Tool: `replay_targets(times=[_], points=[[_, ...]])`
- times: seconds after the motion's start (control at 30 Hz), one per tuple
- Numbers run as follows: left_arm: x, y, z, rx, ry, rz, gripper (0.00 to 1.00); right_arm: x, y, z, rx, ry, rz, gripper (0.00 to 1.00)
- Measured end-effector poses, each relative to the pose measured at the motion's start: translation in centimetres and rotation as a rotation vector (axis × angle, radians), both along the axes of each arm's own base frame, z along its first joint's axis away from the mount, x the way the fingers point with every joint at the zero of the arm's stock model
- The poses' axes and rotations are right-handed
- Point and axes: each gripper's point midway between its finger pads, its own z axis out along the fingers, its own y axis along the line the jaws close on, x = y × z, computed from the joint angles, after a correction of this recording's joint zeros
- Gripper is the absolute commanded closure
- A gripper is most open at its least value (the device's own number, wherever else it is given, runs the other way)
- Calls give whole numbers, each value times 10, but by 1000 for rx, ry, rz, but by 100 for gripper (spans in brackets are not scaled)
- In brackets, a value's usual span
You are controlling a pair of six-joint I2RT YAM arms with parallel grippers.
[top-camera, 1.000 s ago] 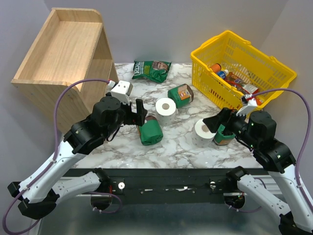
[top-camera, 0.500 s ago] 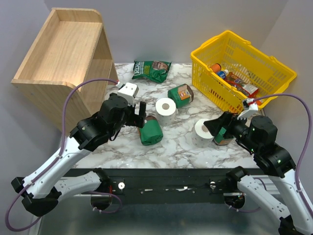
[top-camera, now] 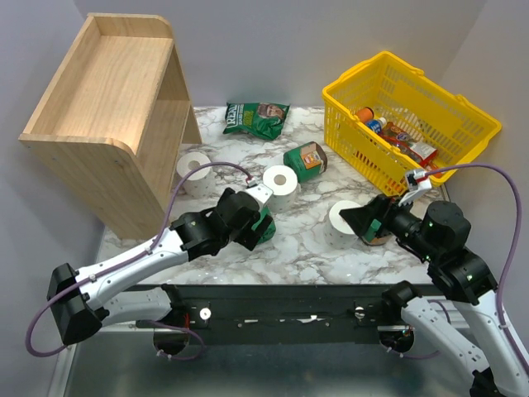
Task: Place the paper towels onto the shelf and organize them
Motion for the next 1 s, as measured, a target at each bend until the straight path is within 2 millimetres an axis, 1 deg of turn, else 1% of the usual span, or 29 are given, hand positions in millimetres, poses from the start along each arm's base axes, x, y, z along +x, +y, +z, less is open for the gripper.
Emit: replay_targets(times=[0.07,0.3,0.47,0.6,0.7,0.73,0.8,0.83,0.87,0.9,1.0], points=[[-1,-8,-9,21,-16,-35,1,-2,-1,5,7,-22,2,0],[-2,-16,-45,168,-45,-95,1,-9,-9,17,32,-85,-21,0],[-3,-24,-53,223,-81,-128,1,-11,-16,23,34,-118,-49,0],[3,-23,-60,278,-110,-109,1,-10,-18,23,28,-123,-58,0],[10,-18,-72,360,-124,-77,1,-11,-19,24,27,-132,-62,0],[12,-16,-77,389,-127,-70,3,-11,-20,24,26,-135,-63,0],[15,-13,-83,427,-135,-57,18,-11,-21,25,24,-143,-68,0],[17,-12,-85,444,-144,-45,28,-12,-22,26,25,-147,-72,0],[19,-10,-85,457,-155,-34,45,-12,-23,27,26,-151,-74,0],[20,-9,-85,467,-163,-27,49,-13,-24,28,27,-155,-77,0],[25,-8,-82,476,-191,1,53,-14,-26,29,29,-167,-84,0]])
